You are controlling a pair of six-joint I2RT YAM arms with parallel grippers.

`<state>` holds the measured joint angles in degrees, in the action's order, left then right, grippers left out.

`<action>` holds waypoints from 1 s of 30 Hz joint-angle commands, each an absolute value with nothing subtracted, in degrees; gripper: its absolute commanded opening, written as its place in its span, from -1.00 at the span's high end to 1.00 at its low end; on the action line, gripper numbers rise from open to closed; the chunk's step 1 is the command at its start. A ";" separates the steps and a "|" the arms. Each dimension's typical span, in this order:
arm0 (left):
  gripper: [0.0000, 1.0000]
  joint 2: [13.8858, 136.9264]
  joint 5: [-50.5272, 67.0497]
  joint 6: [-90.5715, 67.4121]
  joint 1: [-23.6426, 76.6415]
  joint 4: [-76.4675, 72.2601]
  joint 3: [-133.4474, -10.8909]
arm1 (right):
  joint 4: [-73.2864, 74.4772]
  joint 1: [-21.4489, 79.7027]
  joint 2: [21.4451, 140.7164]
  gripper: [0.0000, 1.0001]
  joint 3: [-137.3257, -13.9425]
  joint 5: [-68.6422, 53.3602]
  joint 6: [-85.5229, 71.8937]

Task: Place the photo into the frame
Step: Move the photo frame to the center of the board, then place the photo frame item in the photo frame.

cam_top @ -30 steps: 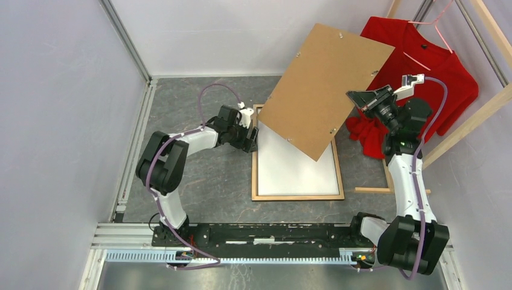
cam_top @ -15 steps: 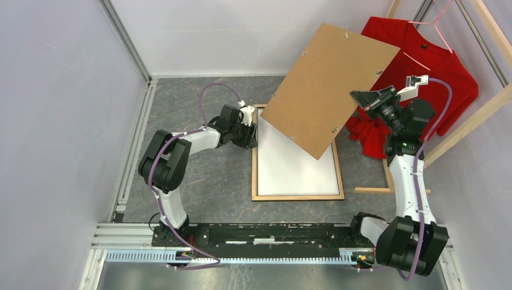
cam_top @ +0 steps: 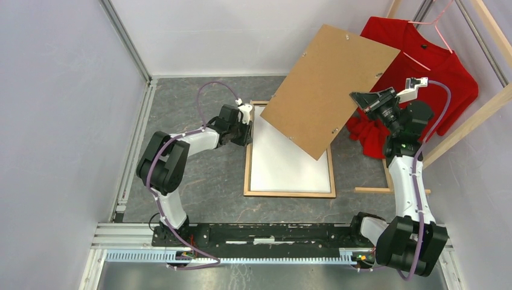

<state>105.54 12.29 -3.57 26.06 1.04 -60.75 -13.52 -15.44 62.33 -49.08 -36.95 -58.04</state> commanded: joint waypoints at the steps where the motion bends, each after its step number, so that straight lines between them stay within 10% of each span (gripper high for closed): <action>1: 0.30 101.96 3.46 -0.36 23.10 3.53 -57.82 | -22.67 -15.11 60.72 1.00 -48.22 -37.53 -61.49; 21: 0.33 81.76 5.58 16.83 4.19 13.54 -46.17 | -33.68 1.89 69.52 1.00 -42.44 -42.75 -64.99; 30: -0.22 77.18 18.45 22.19 -1.74 28.87 -56.84 | -49.89 4.59 76.16 1.00 -39.05 -56.77 -73.37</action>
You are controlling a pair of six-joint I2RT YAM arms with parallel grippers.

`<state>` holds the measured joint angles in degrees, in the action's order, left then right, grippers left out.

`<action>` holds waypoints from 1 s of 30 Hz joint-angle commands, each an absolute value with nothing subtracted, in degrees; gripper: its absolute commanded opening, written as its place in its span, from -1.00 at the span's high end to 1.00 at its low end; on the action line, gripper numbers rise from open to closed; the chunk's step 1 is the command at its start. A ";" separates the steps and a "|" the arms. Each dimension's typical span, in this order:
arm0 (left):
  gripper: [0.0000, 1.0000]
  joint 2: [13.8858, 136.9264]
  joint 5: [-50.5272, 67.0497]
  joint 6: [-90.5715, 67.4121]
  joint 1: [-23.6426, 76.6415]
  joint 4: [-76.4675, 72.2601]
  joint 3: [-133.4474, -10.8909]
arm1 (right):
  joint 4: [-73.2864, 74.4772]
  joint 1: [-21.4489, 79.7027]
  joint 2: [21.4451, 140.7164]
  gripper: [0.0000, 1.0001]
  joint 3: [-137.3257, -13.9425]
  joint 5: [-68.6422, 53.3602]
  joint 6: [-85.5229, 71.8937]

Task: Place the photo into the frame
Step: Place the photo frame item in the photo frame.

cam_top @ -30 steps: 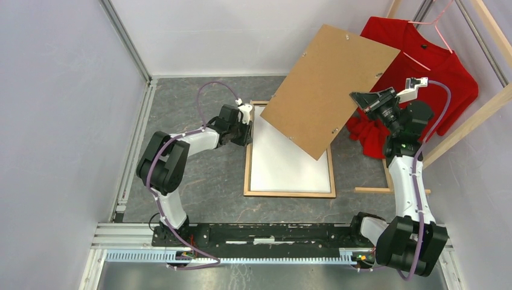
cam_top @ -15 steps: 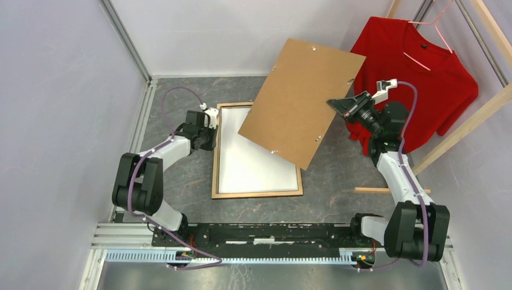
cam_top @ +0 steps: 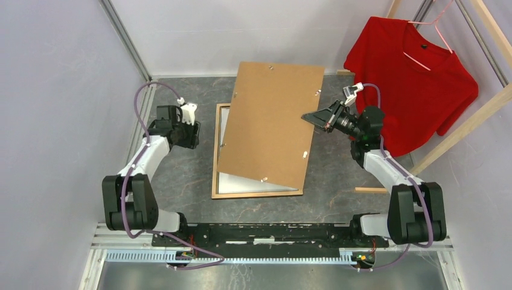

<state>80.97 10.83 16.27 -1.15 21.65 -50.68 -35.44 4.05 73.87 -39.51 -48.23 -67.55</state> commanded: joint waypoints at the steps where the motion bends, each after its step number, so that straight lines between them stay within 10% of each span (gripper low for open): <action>1: -0.27 76.93 19.50 22.78 -1.75 30.14 -57.70 | -50.43 4.82 76.77 1.00 -38.85 -57.77 -73.31; 30: -0.29 85.49 13.50 25.80 3.38 20.77 -51.98 | -37.10 9.75 102.69 1.00 -51.60 -58.80 -62.23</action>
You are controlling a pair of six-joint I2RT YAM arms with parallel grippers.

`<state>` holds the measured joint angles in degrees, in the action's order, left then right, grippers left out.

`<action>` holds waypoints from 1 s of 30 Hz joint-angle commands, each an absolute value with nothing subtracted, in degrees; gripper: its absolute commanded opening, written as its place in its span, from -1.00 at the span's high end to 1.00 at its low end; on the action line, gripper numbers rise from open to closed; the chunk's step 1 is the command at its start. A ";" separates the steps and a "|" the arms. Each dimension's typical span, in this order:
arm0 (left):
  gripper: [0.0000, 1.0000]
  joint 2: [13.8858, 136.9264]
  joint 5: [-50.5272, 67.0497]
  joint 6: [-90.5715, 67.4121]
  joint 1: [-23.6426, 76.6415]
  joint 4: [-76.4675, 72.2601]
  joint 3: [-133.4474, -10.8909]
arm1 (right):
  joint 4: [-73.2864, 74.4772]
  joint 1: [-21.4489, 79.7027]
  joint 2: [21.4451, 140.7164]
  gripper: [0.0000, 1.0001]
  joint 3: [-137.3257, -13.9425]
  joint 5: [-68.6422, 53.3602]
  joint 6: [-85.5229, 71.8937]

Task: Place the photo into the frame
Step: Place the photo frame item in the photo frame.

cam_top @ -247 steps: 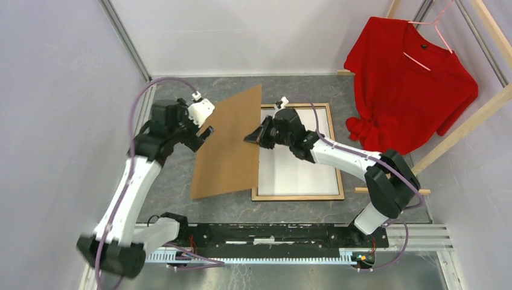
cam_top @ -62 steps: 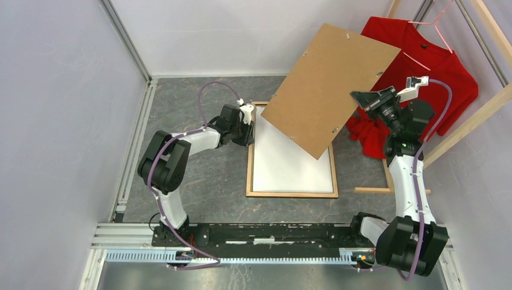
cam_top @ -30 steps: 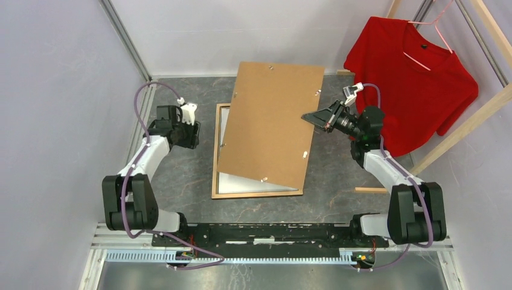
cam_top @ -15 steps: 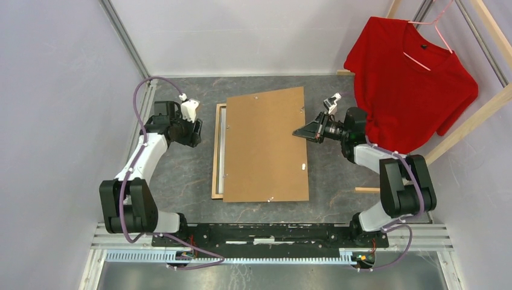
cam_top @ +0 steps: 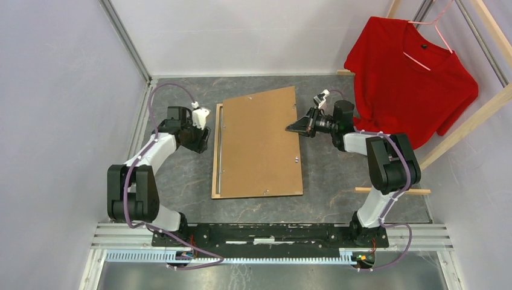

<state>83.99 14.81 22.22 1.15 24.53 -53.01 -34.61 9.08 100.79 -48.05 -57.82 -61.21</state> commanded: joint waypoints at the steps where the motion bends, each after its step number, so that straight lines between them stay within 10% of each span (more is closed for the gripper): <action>1: -0.30 85.73 13.33 26.14 3.65 20.28 -51.68 | -37.01 9.77 103.44 1.00 -51.92 -58.80 -62.23; 30: -0.22 93.98 10.76 29.82 6.94 17.65 -52.29 | -32.21 10.54 112.81 1.00 -58.75 -57.57 -59.23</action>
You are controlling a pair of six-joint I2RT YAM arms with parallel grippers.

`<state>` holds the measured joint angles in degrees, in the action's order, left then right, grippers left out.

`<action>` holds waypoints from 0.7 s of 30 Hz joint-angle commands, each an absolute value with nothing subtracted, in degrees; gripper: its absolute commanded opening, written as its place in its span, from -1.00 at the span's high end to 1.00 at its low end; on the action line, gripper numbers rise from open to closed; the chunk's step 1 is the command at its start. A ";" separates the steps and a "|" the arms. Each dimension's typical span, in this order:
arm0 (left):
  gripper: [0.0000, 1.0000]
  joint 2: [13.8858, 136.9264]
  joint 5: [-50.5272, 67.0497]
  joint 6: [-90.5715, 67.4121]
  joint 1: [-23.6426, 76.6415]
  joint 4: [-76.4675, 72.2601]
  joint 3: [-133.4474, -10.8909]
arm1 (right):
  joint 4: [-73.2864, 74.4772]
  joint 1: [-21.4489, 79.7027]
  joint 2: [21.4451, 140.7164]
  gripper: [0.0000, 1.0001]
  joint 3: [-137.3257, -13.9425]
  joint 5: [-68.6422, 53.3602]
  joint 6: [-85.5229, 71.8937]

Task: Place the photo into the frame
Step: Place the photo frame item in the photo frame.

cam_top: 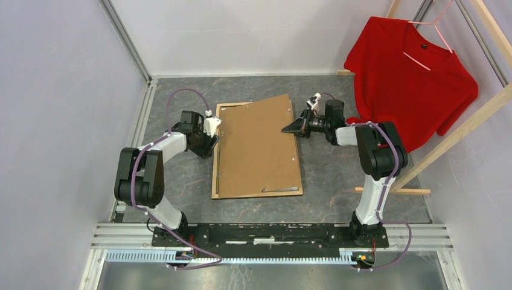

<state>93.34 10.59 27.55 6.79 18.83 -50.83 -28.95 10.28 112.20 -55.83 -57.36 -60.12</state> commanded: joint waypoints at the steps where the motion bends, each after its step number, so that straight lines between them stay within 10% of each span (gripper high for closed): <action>1: -0.21 93.96 10.87 29.73 6.94 17.69 -52.34 | -32.26 10.50 113.00 1.00 -58.94 -57.57 -59.24; 21: -0.10 94.17 12.24 29.88 7.43 17.95 -52.25 | -35.77 10.15 115.56 1.00 -61.33 -58.17 -61.20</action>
